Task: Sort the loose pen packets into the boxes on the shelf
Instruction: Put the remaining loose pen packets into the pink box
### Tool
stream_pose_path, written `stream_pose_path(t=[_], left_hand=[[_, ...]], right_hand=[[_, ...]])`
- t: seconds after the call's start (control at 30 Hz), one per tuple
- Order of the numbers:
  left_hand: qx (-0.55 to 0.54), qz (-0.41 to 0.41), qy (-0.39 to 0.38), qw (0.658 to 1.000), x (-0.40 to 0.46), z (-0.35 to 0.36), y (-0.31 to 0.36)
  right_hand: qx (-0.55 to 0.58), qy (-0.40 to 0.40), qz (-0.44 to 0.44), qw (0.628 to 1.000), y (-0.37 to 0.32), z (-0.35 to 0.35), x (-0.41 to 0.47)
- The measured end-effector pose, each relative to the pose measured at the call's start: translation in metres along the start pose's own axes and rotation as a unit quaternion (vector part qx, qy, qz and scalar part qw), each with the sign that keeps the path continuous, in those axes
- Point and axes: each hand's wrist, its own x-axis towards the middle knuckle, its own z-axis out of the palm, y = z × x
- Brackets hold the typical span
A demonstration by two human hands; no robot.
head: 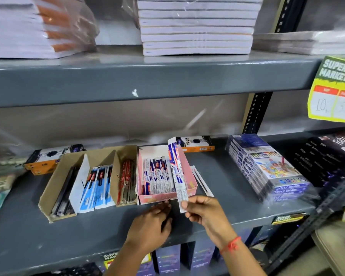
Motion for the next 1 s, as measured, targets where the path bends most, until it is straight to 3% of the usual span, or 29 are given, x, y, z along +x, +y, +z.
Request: stream_pose_path(t=[0.27,0.4,0.6,0.73,0.87,1.0], left_hand=[[-0.013,-0.008,0.004,1.0,-0.004,-0.004,-0.005],[-0.012,0.002,-0.04,0.999,-0.01,-0.006,-0.014],[0.028,0.065,-0.094,0.993,-0.016,-0.007,-0.02],[0.022,0.056,-0.104,0.993,-0.024,-0.01,-0.028],[0.065,0.06,-0.027,0.996,-0.026,-0.014,-0.03],[0.052,0.055,-0.015,0.997,-0.026,-0.015,-0.028]], right_hand=[[0.004,0.014,0.006,1.0,-0.004,0.002,0.003],[0.005,0.024,-0.003,1.0,-0.01,0.006,0.011],[-0.128,0.05,-0.029,0.99,-0.028,0.031,0.04],[-0.208,0.06,-0.009,0.976,-0.029,0.046,0.065],[-0.281,0.069,-0.002,0.957,-0.024,0.055,0.083],[-0.375,0.07,0.001,0.924,-0.021,0.061,0.094]])
